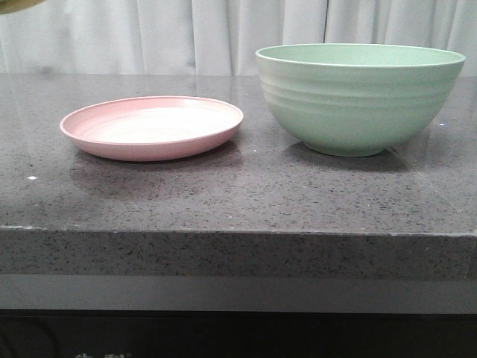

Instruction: Transfer banana from pink plate to green bowl

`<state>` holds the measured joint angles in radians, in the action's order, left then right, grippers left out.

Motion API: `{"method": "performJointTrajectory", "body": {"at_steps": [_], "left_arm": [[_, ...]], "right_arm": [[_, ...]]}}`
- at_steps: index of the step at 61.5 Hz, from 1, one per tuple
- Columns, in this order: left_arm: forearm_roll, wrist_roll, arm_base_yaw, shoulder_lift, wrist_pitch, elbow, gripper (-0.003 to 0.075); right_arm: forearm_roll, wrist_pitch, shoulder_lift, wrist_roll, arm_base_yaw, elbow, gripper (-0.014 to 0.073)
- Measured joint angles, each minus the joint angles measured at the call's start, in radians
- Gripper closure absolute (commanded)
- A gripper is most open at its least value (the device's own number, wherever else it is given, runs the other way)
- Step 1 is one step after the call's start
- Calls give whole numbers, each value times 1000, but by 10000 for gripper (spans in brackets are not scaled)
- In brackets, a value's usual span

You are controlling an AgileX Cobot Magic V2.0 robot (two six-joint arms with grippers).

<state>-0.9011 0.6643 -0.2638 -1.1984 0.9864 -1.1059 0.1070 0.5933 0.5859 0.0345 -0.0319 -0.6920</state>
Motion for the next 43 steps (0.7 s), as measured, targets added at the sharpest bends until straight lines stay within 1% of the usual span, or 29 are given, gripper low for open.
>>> {"method": "performJointTrajectory", "body": {"at_steps": [4, 11, 25, 43], "left_arm": [[-54, 68, 0, 2, 5, 20, 544], [-88, 116, 0, 2, 5, 31, 544], [-99, 132, 0, 2, 3, 34, 544], [-99, 135, 0, 2, 3, 34, 544]], "right_arm": [[4, 6, 0, 0, 0, 0, -39], [6, 30, 0, 0, 0, 0, -39], [8, 68, 2, 0, 0, 0, -39], [18, 151, 77, -1, 0, -69, -39]]}}
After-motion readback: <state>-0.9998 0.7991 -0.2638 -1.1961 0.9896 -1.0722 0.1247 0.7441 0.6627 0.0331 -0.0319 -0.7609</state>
